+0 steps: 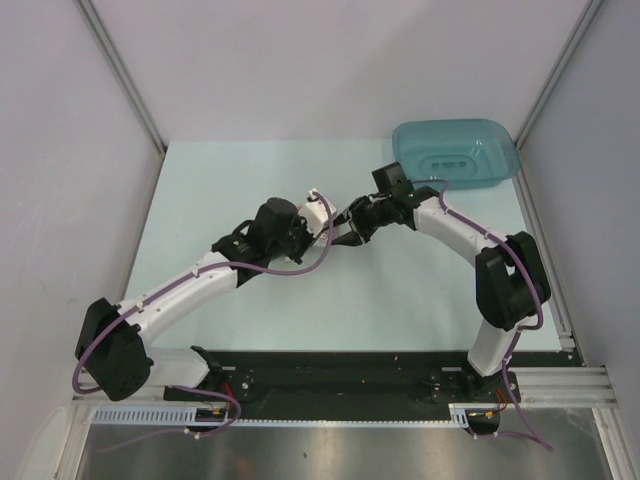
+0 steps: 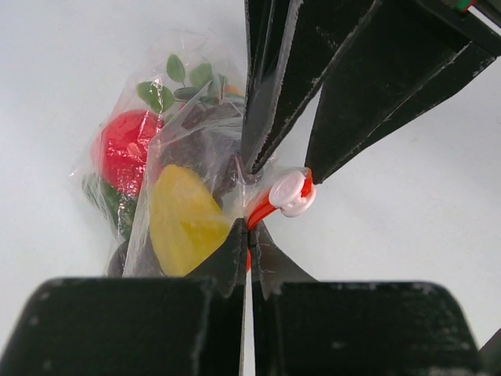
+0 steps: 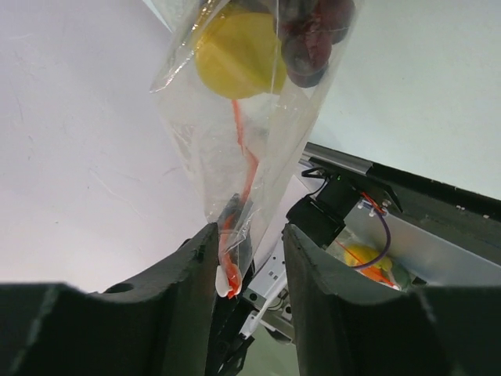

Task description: Open the zip-top bag and remove the fake food

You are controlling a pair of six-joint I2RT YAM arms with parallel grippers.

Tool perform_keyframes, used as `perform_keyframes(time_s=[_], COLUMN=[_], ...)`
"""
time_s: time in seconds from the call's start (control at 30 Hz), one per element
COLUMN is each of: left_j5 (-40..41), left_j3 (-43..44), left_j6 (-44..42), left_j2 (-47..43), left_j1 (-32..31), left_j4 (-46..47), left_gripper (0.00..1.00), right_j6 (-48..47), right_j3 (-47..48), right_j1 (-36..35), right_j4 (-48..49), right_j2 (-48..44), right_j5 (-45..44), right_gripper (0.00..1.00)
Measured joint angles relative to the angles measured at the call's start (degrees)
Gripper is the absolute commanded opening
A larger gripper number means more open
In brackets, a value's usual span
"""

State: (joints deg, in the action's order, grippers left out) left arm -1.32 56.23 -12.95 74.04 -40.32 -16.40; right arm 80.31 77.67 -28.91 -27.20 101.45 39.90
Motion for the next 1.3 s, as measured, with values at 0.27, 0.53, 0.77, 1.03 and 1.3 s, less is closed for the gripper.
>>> perform_keyframes(time_s=[0.27, 0.53, 0.77, 1.03, 1.3], left_j5=[-0.52, -2.78, -1.18, -0.31, 3.63], left_j3=[-0.28, -0.28, -0.22, 0.13, -1.4], left_j6=[0.92, 2.54, 1.75, -1.18, -3.17], left_j2=[-0.37, -1.4, -3.89, -2.01, -1.99], left_j1=[0.0, -0.2, -3.26, -5.09, -6.88], left_j4=[-0.2, -1.42, 1.44, 2.1, 6.29], left_gripper=[0.0, 0.45, 0.38, 0.39, 0.19], right_j6=[3.13, 5.01, 6.75, 10.25, 14.05], right_j3=[-0.07, -0.09, -0.09, -0.09, -0.11], right_j1=[-1.38, -1.4, -1.42, -1.4, -1.49], right_j4=[1.77, 2.21, 0.31, 0.07, 0.09], right_j2=[0.02, 0.04, 0.04, -0.02, -0.52], right_j5=[-0.2, -0.5, -1.55, -1.92, -2.03], right_gripper=[0.0, 0.0, 0.0, 0.0, 0.0])
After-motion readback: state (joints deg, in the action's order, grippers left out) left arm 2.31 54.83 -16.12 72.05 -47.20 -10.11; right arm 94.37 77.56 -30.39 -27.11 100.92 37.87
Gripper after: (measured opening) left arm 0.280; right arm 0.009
